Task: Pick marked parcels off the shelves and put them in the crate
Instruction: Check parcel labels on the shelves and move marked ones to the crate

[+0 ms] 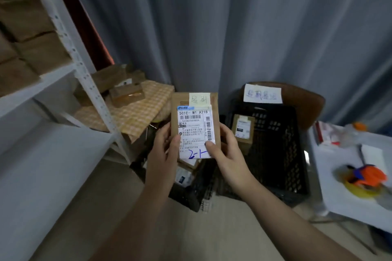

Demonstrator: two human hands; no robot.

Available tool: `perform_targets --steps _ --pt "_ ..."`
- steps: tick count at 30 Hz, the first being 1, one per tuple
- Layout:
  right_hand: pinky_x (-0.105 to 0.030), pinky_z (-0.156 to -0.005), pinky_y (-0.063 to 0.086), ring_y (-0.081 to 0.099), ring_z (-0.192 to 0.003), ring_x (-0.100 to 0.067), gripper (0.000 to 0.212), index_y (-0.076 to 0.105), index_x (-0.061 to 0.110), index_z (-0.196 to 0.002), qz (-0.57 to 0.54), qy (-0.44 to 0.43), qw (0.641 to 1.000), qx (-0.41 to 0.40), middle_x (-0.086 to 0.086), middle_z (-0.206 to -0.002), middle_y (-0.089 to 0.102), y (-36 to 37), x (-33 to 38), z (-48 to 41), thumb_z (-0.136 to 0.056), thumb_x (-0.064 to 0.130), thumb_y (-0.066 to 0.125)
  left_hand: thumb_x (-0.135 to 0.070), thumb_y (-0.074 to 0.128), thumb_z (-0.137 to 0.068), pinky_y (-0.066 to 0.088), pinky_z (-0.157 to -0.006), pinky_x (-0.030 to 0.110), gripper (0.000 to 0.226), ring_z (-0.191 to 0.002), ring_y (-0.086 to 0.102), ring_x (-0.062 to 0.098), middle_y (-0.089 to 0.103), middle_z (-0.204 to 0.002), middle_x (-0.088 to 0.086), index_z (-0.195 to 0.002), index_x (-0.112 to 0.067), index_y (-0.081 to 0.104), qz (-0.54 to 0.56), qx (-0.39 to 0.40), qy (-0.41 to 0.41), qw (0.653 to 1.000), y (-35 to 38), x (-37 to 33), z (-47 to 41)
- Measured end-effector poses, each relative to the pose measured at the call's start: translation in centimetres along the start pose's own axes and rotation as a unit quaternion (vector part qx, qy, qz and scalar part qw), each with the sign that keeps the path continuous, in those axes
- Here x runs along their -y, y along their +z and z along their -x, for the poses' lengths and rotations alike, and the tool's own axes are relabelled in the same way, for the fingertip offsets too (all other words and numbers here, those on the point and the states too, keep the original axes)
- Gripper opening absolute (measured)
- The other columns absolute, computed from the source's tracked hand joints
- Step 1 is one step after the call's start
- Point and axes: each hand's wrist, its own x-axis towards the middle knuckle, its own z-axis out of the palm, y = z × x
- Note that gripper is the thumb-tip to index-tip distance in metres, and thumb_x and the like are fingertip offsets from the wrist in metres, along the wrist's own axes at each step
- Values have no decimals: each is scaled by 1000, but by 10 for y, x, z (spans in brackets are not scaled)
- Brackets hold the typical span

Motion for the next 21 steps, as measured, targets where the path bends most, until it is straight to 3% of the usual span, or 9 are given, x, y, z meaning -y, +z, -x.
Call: perform_targets --steps 3,5,8,11,14,16,18,21 --pt "-35 -105 44 47 -127 -7 58 38 45 -133 12 26 999 -27 5 -141 44 -27 -20 -10 -81 52 63 -49 48 -91 49 -81 16 35 -103 59 -4 60 -118 -19 -124 -43 38 13 52 -30 998 36 7 -13" --pt "-23 -98 47 50 -123 -4 47 38 53 -122 -5 42 999 -34 4 -139 47 -42 -29 -20 -89 35 65 -46 49 -92 49 -86 20 37 -107 59 -2 60 -121 -17 -128 -42 40 47 103 -51 992 54 16 -27" --pt "-6 -81 45 56 -108 10 45 40 47 -115 -26 63 997 -32 13 -126 56 -62 -41 -45 -92 13 61 -31 48 -97 45 -94 23 33 -115 54 -3 57 -127 -18 -128 -44 42 72 149 -75 983 77 35 -58" --pt "-9 -82 47 58 -110 3 50 37 47 -125 -20 96 995 -35 13 -124 60 -77 -51 -75 -92 19 62 -28 47 -98 43 -93 15 37 -117 49 -8 52 -132 -15 -134 -34 43 64 171 -86 979 98 51 -96" --pt "-6 -78 46 57 -108 6 61 32 39 -138 -15 124 991 -48 15 -124 59 -84 -64 -104 -90 22 65 -21 50 -97 48 -88 13 42 -115 53 -1 56 -127 -11 -137 -27 40 74 189 -127 971 115 69 -128" --pt "-9 -81 47 58 -109 4 59 33 39 -136 -16 139 989 -49 14 -125 59 -84 -77 -119 -90 21 64 -23 54 -95 51 -86 19 49 -111 58 2 59 -123 -13 -139 -36 35 95 218 -171 956 121 82 -143" --pt "-20 -92 50 60 -112 -4 55 35 38 -135 -42 171 983 -43 8 -127 60 -79 -93 -130 -91 19 62 -29 59 -92 49 -93 30 59 -112 58 4 59 -125 -16 -139 -47 29 105 247 -211 940 125 96 -154" --pt "-35 -101 47 60 -115 -10 56 34 32 -142 -55 219 974 -20 5 -128 61 -68 -119 -143 -93 19 59 -40 66 -85 46 -95 33 75 -112 58 3 58 -123 -25 -139 -59 17 102 258 -273 921 122 119 -158"
